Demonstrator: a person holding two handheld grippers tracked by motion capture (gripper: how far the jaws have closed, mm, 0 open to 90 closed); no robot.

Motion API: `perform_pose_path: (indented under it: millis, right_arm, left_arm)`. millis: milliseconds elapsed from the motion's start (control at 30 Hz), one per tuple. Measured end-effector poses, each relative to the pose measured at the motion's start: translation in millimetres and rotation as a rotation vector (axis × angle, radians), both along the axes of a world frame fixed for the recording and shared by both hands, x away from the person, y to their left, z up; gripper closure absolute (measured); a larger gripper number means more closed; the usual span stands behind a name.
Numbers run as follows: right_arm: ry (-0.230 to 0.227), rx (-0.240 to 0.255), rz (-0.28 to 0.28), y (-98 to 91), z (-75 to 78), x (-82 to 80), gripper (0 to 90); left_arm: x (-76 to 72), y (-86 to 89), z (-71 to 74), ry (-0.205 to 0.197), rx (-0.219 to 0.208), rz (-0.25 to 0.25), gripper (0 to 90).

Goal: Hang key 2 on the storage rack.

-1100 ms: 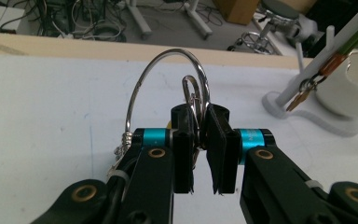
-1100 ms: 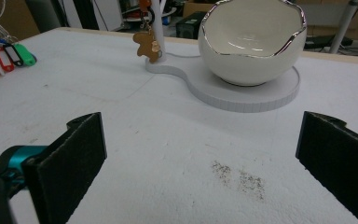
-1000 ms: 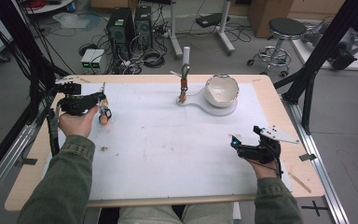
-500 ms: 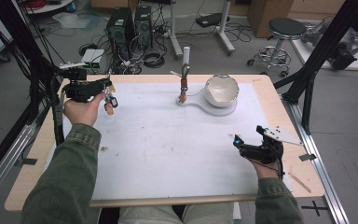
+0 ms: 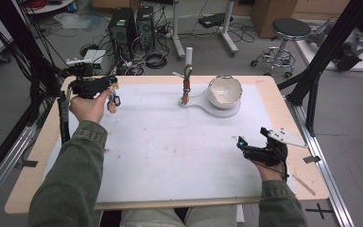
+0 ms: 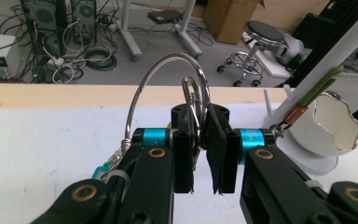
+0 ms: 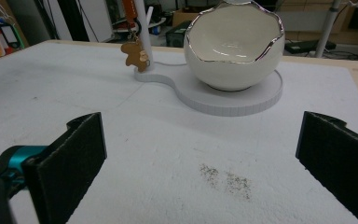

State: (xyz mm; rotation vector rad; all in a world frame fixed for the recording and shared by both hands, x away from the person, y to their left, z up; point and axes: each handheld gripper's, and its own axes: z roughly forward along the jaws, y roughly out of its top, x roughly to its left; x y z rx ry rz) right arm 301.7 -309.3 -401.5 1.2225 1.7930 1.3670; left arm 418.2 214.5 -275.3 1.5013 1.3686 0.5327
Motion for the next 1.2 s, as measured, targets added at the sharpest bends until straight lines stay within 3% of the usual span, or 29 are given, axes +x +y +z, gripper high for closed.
perform_pose_path:
  millis: [733, 1200]
  right_arm:
    - [0.000, 0.013, -0.006, -4.3, -1.4, -1.0, 0.8]
    - [0.003, 0.010, -0.008, -6.7, -3.4, 0.0, 0.8]
  left_arm:
    - [35.6, -62.6, 27.3, -0.005, 0.057, -0.106, 80.7]
    - [59.6, -99.4, 14.9, 0.020, 0.015, -0.174, 80.7]
